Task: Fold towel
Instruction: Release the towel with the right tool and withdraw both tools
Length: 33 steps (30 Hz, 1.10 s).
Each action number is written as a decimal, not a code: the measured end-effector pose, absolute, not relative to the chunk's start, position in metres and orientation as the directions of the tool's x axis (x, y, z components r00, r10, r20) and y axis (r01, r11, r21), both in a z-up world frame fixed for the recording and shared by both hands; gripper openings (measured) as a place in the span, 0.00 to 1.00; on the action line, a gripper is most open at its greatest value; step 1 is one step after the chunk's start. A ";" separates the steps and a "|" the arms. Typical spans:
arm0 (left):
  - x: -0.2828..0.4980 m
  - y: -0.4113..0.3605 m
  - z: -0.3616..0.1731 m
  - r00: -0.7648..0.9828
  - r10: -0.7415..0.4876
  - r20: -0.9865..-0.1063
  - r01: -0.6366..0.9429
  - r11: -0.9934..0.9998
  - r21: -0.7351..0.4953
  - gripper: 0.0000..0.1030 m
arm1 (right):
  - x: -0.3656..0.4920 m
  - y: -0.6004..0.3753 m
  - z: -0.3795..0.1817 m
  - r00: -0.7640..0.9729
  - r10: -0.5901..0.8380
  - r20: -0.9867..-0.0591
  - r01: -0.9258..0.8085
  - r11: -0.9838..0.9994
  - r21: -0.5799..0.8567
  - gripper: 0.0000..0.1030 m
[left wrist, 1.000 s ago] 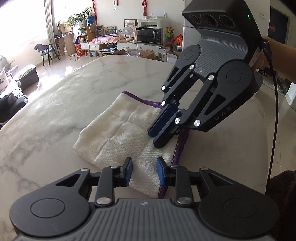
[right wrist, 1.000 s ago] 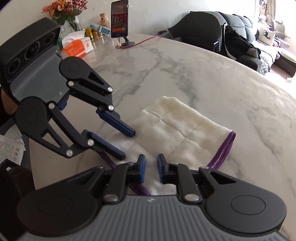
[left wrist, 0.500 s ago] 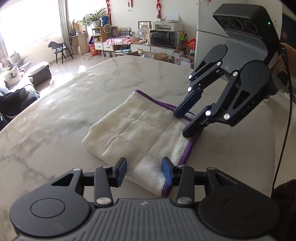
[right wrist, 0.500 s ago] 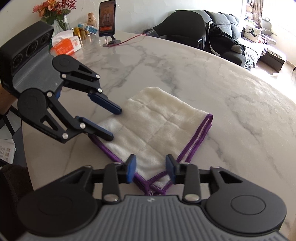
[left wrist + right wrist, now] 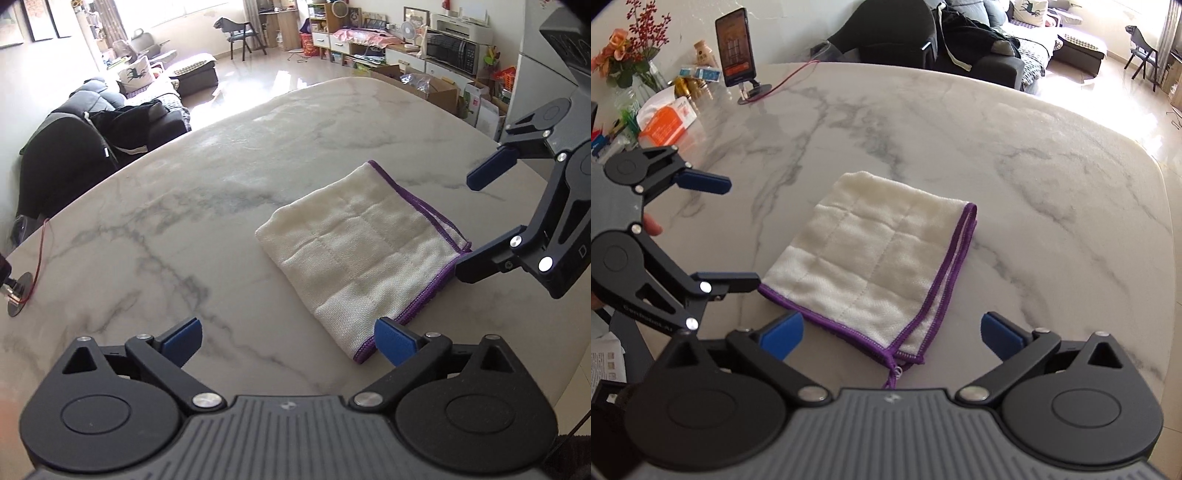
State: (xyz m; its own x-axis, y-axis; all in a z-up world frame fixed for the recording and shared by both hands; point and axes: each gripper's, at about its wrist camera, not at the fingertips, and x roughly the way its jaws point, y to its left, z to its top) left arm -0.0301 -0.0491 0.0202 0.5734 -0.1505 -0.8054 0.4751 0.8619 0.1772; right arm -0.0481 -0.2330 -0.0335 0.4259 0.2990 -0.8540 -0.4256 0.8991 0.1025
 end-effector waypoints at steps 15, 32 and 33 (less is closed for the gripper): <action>-0.015 -0.018 0.017 0.565 -0.067 -0.822 0.304 0.944 0.132 0.97 | -0.043 -0.256 -0.037 0.442 0.183 -0.878 -0.322 0.946 0.035 1.00; 0.002 -0.001 0.008 0.562 -0.009 -0.827 0.218 0.966 0.139 0.97 | -0.027 -0.273 -0.045 0.440 0.140 -0.887 -0.269 0.963 0.018 1.00; 0.003 0.000 0.007 0.562 -0.006 -0.827 0.214 0.967 0.139 0.97 | -0.026 -0.274 -0.046 0.441 0.137 -0.887 -0.266 0.964 0.016 1.00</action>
